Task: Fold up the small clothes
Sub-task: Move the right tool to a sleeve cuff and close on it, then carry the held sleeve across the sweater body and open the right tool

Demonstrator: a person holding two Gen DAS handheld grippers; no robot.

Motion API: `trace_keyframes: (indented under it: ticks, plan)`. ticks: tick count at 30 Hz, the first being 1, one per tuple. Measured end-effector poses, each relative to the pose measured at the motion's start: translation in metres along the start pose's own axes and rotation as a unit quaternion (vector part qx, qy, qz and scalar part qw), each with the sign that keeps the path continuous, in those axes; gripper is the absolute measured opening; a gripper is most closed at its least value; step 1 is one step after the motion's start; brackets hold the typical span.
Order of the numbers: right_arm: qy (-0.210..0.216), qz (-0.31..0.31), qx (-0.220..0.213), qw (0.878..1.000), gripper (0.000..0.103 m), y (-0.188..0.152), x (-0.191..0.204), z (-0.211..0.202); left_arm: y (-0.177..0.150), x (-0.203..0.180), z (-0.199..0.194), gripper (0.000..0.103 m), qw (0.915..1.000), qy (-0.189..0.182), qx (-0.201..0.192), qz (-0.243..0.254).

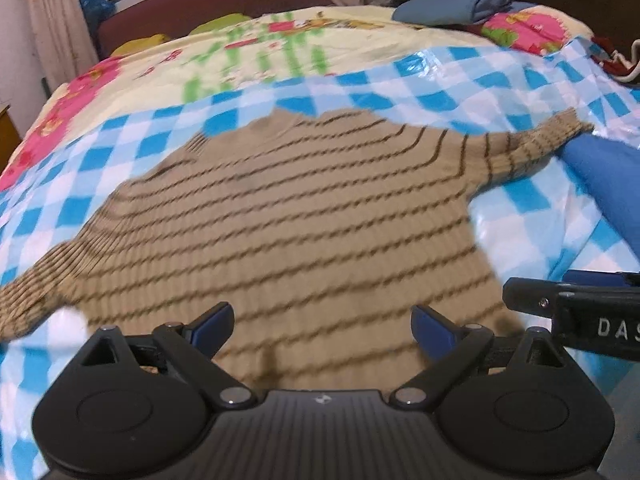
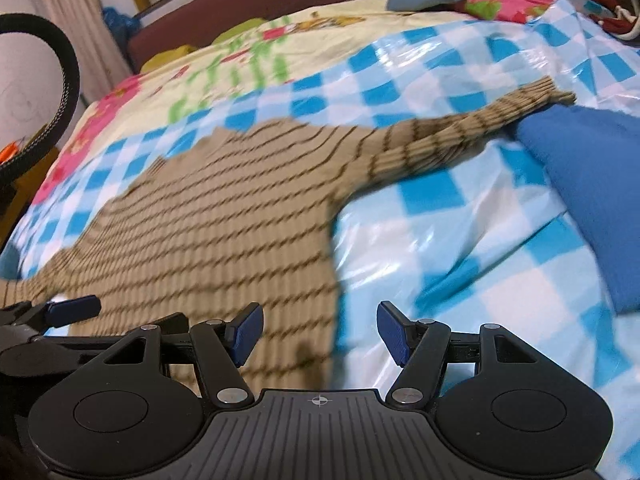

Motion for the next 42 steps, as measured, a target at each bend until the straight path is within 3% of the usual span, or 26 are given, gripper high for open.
trace_keyframes:
  ticks: [8,16,20,22,23,25,27,32,36,39,42]
  plan:
    - [-0.055,0.073,-0.048,0.995,0.063,0.065,-0.086,0.041,0.017,-0.028,0.033,0.1,0.9998,-0.02,0.001,0.009]
    - [-0.079,0.214,-0.079,0.97,0.053,0.111,-0.169,0.091,0.023,-0.046,0.05,0.1,0.9994,-0.033,0.003,-0.006]
    - [-0.062,0.276,-0.087,0.955,0.034,0.114,-0.184,0.11,0.028,-0.054,0.053,0.1,0.9993,-0.036,-0.002,-0.006]
    - [-0.059,0.319,-0.091,0.942,0.024,0.113,-0.196,0.119,0.028,-0.054,0.053,0.1,0.9994,-0.034,-0.003,-0.004]
    - [-0.054,0.339,-0.095,0.935,0.014,0.113,-0.202,0.121,0.027,-0.053,0.052,0.1,0.9994,-0.033,-0.002,-0.003]
    - [-0.042,0.374,-0.103,0.921,0.01,0.112,-0.21,0.121,0.023,-0.048,0.051,0.1,0.9996,-0.029,0.001,-0.003]
    - [-0.032,0.375,-0.117,0.919,0.009,0.117,-0.207,0.115,0.019,-0.042,0.049,0.1,0.9996,-0.027,0.005,-0.009]
    - [0.018,0.3,-0.179,0.937,0.009,0.158,-0.154,0.073,0.009,-0.017,0.04,0.1,0.9994,-0.02,0.006,-0.029]
    - [0.096,0.176,-0.204,0.958,0.009,0.188,-0.05,0.047,-0.003,0.017,0.024,0.1,0.9987,-0.006,0.002,-0.051]
    - [0.163,0.031,-0.185,0.969,0.009,0.172,0.059,0.043,-0.019,0.054,0.008,0.1,0.9979,0.024,0.0,-0.06]
    - [0.237,-0.11,-0.088,0.961,0.01,0.1,0.157,0.066,-0.044,0.094,-0.005,0.1,0.9958,0.06,0.008,-0.069]
Point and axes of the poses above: each gripper's, at about its wrist camera, not at the fingertips, and z roughly the way its jaws point, x to its left, y to its top, the point moved 9 cm from there along z, roughly the way its jaws point, and after that the axes turned 11 degrees about -x, right-handed, at the moved point
